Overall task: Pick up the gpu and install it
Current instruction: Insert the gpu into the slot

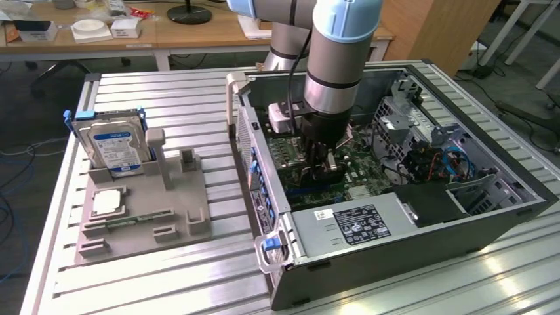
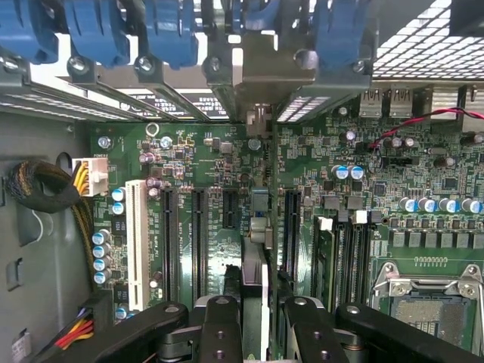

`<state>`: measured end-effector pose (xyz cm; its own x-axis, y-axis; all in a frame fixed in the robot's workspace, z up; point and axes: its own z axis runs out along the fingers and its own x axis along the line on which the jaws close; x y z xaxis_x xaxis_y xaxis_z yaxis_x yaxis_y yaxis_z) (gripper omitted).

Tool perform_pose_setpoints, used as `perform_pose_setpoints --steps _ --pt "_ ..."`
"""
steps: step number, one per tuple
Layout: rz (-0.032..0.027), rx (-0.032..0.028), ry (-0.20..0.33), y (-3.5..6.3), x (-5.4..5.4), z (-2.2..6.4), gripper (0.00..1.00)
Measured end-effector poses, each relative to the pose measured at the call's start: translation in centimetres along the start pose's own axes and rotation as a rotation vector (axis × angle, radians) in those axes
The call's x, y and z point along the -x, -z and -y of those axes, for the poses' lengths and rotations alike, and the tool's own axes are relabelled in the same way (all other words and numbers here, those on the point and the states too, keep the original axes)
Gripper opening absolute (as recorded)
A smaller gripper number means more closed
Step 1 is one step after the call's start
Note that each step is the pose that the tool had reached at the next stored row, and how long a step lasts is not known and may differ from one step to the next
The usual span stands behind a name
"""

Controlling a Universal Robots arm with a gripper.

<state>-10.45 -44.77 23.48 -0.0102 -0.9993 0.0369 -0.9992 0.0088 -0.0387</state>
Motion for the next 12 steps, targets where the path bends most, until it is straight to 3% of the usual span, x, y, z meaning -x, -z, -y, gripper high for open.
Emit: perform_pose_setpoints --steps 5,9,12 --pt "0.0 -0.001 0.0 0.0 0.0 -0.04 0.27" --pt "0.0 -0.01 0.001 -0.04 -0.01 -0.16 0.27" --pt "0.0002 -0.0109 0.001 -0.04 0.0 -0.35 0.27"
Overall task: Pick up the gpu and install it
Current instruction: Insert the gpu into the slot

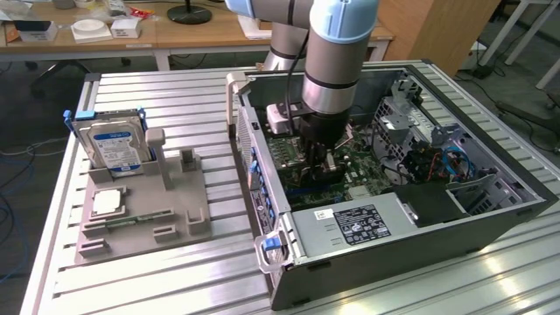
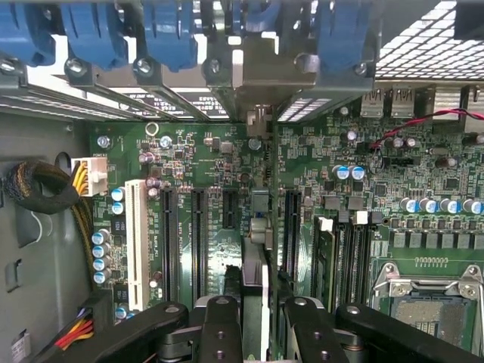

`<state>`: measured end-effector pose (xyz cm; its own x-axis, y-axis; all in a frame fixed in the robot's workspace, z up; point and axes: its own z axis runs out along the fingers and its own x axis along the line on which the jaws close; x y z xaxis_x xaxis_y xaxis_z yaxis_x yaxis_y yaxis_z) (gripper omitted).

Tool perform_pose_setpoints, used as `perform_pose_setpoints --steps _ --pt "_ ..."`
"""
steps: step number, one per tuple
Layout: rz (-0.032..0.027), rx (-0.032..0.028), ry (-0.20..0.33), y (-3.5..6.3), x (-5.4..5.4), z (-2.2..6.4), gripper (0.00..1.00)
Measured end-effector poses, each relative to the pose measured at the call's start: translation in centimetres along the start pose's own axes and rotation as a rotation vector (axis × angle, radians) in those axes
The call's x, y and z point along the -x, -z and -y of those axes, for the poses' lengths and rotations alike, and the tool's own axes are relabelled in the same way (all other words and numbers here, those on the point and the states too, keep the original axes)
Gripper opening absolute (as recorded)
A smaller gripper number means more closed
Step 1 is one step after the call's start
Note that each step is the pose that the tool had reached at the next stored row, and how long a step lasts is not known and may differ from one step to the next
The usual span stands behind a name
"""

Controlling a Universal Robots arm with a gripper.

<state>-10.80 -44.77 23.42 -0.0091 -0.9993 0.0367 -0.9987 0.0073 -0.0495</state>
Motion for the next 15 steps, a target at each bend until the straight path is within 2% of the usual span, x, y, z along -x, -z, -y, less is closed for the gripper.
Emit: perform_pose_setpoints --steps 9,15 --pt "-0.0011 0.0005 0.0 -0.3 0.0 -0.06 0.27" --pt "0.0003 -0.0006 0.0 -0.32 0.01 -0.06 0.27"
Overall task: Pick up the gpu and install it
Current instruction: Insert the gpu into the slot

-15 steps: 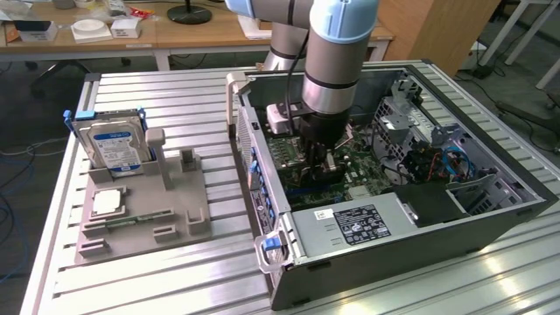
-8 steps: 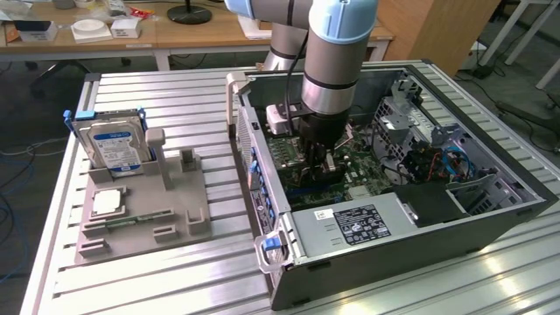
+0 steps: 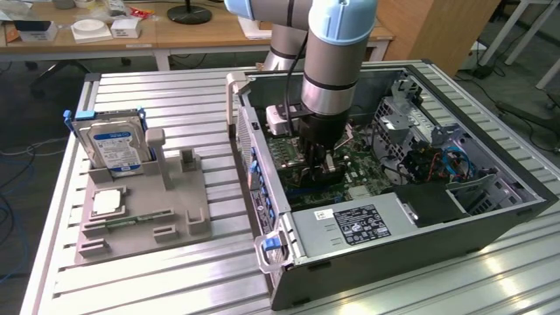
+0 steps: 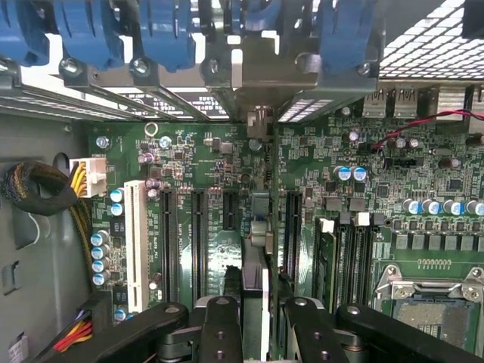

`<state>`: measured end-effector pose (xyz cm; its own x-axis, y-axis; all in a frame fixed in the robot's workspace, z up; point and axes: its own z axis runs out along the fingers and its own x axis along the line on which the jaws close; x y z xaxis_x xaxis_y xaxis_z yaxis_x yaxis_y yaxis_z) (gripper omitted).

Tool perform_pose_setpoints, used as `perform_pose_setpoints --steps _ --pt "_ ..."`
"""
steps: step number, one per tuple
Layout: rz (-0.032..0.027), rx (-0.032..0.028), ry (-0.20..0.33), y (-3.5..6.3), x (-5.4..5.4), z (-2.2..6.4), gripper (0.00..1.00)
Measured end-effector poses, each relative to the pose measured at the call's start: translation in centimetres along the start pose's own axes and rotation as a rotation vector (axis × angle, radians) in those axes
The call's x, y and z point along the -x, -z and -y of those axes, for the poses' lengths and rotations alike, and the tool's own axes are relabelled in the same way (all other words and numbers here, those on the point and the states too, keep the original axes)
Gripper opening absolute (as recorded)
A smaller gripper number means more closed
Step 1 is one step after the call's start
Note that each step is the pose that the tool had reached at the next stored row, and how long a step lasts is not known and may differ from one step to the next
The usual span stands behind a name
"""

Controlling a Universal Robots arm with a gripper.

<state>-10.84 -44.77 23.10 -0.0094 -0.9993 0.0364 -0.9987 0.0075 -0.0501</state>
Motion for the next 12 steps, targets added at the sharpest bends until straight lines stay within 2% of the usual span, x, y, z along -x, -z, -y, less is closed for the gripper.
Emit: perform_pose_setpoints --steps 3,12 --pt "0.0007 -0.0032 0.0 0.24 0.0 0.01 0.27" --pt "-0.0003 -0.0045 0.0 0.53 -0.02 0.03 0.27"
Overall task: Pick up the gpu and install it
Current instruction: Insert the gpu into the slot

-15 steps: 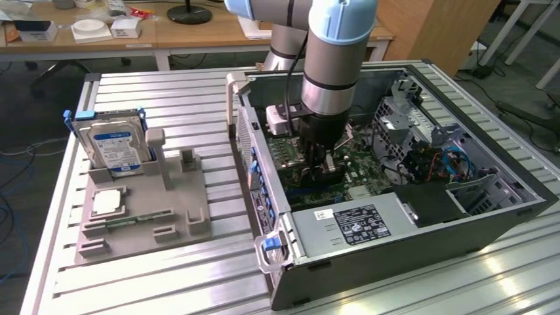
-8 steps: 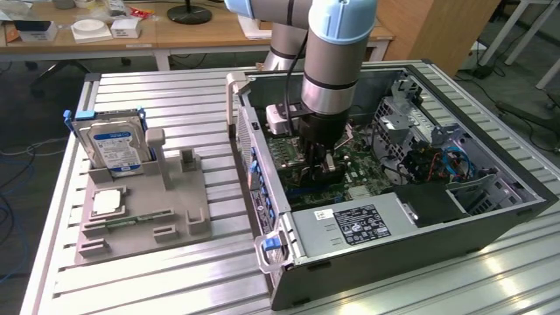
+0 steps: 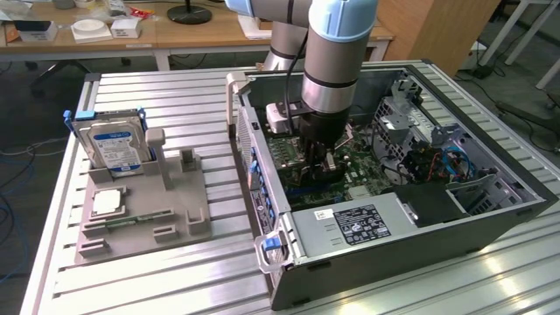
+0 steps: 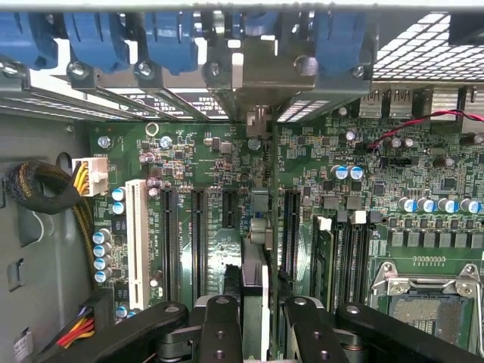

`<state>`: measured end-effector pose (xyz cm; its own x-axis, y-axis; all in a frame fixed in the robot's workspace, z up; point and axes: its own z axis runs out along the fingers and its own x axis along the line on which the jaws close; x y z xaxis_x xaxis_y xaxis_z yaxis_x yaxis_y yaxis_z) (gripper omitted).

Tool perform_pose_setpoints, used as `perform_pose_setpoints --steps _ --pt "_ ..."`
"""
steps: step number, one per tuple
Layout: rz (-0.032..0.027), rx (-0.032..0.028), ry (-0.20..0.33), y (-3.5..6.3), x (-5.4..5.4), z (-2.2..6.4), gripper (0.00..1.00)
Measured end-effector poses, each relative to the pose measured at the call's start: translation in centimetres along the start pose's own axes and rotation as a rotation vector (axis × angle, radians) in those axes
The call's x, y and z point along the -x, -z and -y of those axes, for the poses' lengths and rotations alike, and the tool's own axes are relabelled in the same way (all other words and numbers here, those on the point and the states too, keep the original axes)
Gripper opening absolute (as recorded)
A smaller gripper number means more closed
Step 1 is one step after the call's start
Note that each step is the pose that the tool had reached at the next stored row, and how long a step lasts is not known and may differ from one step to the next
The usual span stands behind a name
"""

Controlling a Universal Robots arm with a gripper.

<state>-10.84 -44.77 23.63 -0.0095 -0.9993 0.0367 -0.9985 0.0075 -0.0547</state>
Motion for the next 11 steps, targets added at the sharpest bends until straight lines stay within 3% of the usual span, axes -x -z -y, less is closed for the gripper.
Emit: perform_pose_setpoints --steps 7,11 --pt "0.0 -0.002 0.0 0.0 0.0 0.02 0.27" --pt "-0.0001 -0.0099 -0.001 0.01 0.0 0.01 0.27"
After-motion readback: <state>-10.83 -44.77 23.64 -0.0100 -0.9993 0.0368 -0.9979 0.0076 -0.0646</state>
